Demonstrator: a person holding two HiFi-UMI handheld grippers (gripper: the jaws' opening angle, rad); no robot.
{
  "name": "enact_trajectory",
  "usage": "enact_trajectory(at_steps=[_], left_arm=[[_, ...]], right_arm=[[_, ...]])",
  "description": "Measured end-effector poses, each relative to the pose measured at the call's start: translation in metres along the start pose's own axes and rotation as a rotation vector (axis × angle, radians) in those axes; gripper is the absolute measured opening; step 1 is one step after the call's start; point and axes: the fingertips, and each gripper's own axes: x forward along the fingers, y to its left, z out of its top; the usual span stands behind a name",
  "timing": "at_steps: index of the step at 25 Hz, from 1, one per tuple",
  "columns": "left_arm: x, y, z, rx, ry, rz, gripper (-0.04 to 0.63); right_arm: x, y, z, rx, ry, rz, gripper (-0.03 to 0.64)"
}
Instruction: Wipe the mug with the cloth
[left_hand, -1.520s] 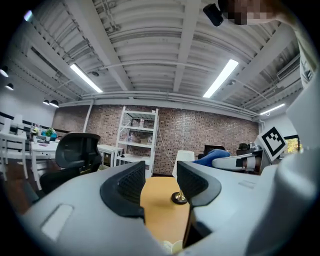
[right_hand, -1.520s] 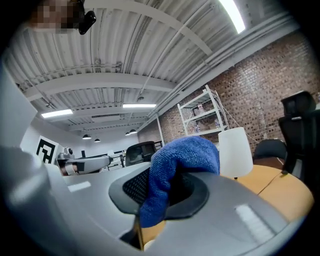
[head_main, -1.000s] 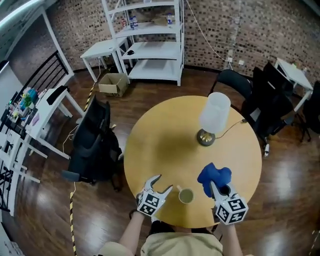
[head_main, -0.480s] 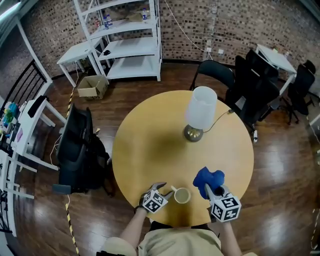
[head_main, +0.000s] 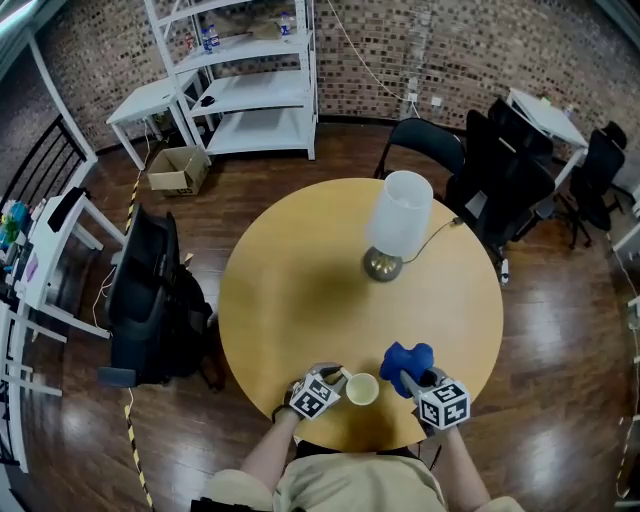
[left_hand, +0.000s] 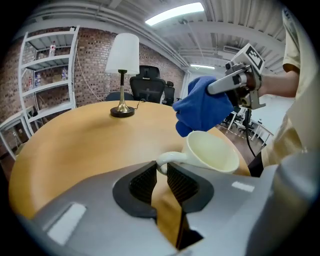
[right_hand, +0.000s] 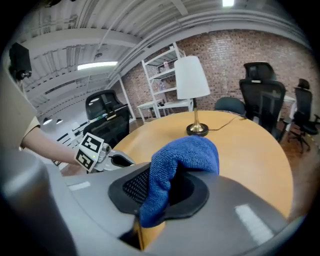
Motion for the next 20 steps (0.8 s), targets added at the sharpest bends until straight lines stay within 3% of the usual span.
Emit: enact_trajectory(at_steps=[3, 6, 9, 15, 20], left_arm=[[0.0, 0.001, 0.003, 0.026, 0.016, -0.02, 0.052], [0.002, 0.0, 0.008, 0.048, 0.037, -0.028, 0.052], [0.004, 0.0, 0.01, 0.055, 0.049, -0.023, 0.052], [0.004, 0.003, 0.01, 0.029, 0.056, 0.03, 0.051], [0.002, 0.004, 0.006, -0.031, 0.05, 0.08, 0.049]], right_arm=[[0.033, 0.009, -0.002, -0.113, 0.089, 0.223, 0.061], [0.064, 0.024, -0.008, -0.224, 0.249, 0.45, 0.061], [0.093, 0.034, -0.014, -0.165, 0.438, 0.604, 0.061], [0.125, 0.065, -0.029, 0.126, 0.794, 0.725, 0.057], [0.135, 0.072, -0.041, 0.213, 0.948, 0.712, 0.054]])
